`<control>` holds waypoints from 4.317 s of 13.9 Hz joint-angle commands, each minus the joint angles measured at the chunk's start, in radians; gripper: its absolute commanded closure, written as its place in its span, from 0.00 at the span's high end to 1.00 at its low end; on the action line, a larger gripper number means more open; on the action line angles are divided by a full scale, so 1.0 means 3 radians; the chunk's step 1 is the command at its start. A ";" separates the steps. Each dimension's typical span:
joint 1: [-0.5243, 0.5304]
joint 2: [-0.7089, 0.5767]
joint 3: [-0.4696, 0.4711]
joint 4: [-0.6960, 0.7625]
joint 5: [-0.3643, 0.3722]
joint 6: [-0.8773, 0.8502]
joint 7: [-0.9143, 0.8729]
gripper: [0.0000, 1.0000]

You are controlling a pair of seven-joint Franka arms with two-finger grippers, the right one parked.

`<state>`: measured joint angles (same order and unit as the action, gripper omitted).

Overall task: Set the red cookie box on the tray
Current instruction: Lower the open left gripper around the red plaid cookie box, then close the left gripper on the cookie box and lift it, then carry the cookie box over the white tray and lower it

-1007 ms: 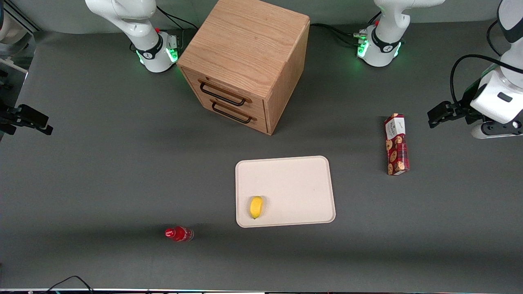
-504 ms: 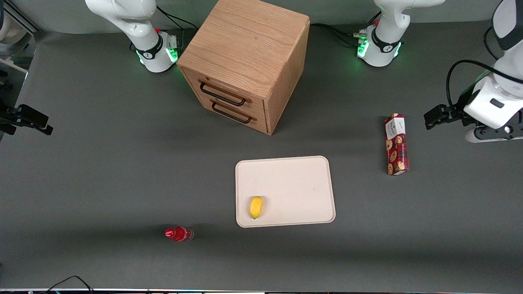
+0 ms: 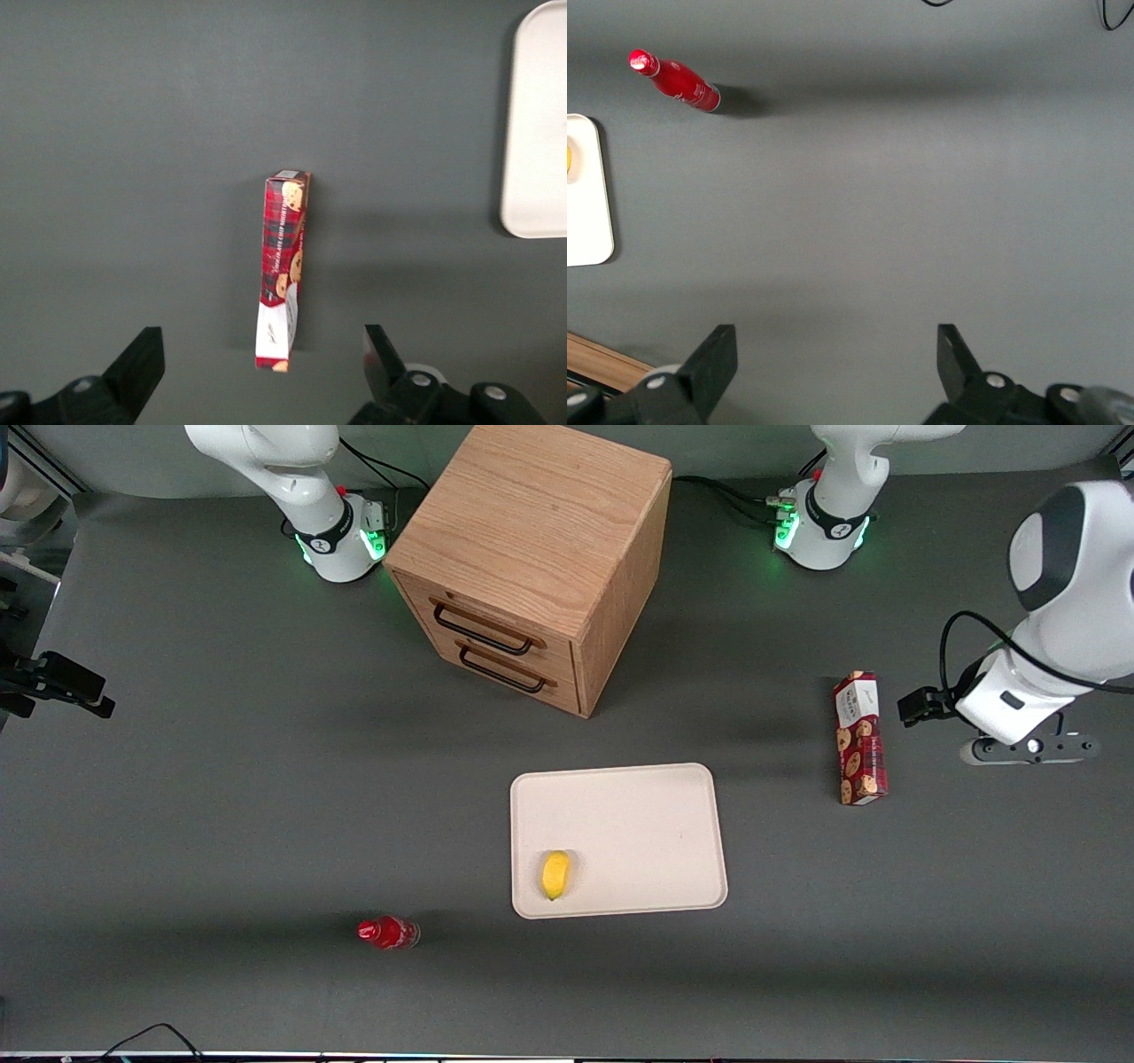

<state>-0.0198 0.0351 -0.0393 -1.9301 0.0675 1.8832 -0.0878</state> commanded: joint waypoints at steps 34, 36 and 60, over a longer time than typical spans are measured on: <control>-0.0036 0.0206 0.0100 -0.1703 -0.0020 0.2111 0.0154 0.00; -0.0041 0.0022 0.0095 -0.1356 -0.0020 0.1417 0.0160 0.00; -0.0190 0.1185 -0.1122 0.1345 0.0014 -0.0050 -0.1348 0.00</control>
<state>-0.0675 0.2795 -0.3788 -1.6238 0.0223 1.8646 -0.4423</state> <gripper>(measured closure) 0.912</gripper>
